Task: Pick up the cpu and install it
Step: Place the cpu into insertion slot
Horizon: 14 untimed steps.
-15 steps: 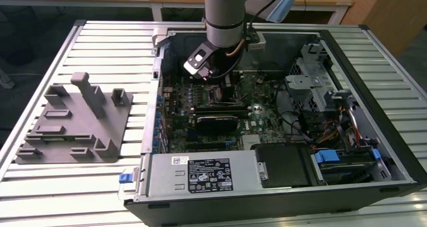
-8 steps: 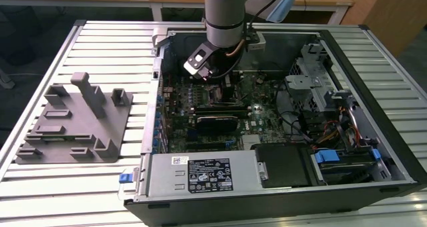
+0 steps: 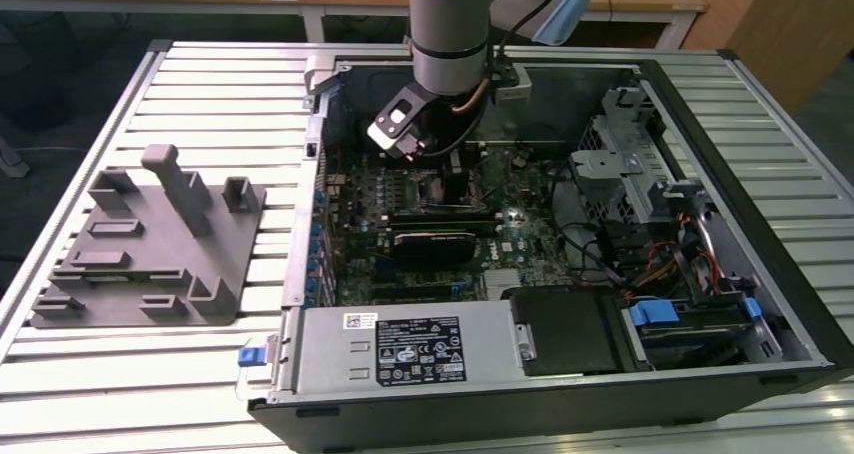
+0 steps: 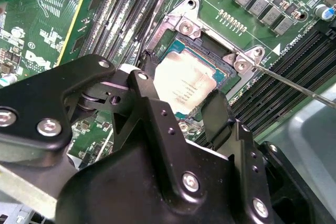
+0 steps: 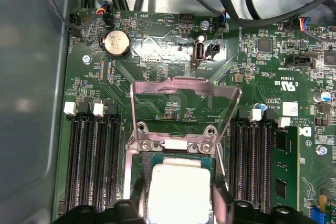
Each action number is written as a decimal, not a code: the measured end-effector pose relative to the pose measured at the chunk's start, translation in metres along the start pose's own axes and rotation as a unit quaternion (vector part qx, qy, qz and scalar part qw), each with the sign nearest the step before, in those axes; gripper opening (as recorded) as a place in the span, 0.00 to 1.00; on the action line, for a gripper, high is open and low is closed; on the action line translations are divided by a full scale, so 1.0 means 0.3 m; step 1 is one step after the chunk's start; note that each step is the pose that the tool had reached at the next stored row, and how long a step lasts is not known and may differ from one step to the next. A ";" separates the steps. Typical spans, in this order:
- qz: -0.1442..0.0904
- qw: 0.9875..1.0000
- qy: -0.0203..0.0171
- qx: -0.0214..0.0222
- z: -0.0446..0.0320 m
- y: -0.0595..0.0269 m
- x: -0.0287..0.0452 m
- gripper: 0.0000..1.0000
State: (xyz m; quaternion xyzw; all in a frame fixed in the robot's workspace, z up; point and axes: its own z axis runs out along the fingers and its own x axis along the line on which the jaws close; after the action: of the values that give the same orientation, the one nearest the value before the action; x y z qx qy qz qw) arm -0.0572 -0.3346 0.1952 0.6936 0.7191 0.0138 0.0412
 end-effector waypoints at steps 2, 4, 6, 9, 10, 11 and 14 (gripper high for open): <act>0.000 1.000 0.000 0.000 0.000 0.000 0.000 0.62; 0.000 1.000 0.000 0.000 0.000 0.000 0.000 0.62; 0.000 1.000 0.000 0.000 -0.002 0.000 0.000 0.62; 0.000 1.000 0.000 0.000 -0.006 0.001 0.000 0.62; 0.000 1.000 0.000 0.000 -0.006 0.001 0.000 0.62; 0.000 1.000 0.000 0.000 -0.006 0.001 0.000 0.62; 0.001 1.000 0.000 0.000 -0.002 0.000 0.000 0.62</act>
State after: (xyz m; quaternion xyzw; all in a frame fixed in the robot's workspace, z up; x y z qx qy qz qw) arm -0.0572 -0.3345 0.1958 0.6945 0.7182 0.0138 0.0412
